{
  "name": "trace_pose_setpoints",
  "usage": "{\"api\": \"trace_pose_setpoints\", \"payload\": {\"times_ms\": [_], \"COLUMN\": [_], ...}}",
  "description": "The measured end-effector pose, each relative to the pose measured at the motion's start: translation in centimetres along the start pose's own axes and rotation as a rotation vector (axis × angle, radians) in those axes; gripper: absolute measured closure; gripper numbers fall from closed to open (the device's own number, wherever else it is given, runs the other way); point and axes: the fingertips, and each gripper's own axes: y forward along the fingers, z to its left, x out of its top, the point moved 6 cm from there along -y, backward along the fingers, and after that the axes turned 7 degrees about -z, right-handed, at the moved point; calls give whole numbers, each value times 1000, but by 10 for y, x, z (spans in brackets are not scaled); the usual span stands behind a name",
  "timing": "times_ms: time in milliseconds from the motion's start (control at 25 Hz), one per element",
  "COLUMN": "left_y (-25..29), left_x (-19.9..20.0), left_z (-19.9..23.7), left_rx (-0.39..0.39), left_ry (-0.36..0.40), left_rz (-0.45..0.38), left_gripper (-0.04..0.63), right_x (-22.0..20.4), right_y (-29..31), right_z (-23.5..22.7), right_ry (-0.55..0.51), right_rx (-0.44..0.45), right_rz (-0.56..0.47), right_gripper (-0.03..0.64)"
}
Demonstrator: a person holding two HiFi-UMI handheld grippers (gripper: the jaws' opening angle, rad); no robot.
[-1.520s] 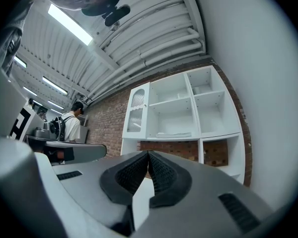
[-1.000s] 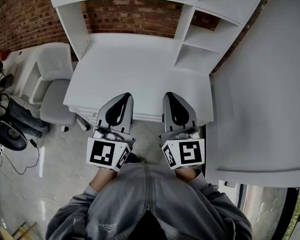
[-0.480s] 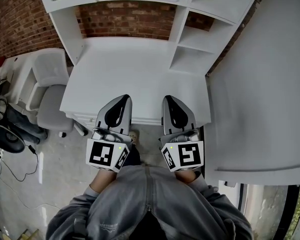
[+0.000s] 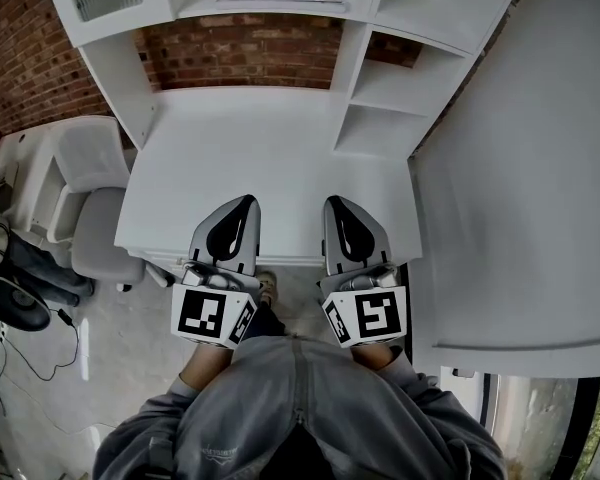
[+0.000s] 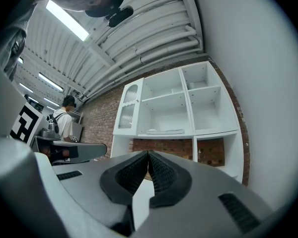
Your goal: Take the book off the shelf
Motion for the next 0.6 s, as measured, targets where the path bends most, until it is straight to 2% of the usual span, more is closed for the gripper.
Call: {"api": "trace_pose_setpoints", "payload": {"times_ms": [600], "left_y": [101], "left_x": [-20], "left_z": [62], "left_rx": [-50], "left_ry": [-2], "left_rz": [26], "left_gripper": [589], "right_x": [-34], "right_y": [107], "right_z": [-38], "right_ry": [12], "right_rx": [-20], "right_rz": [14], "right_gripper": [591]}}
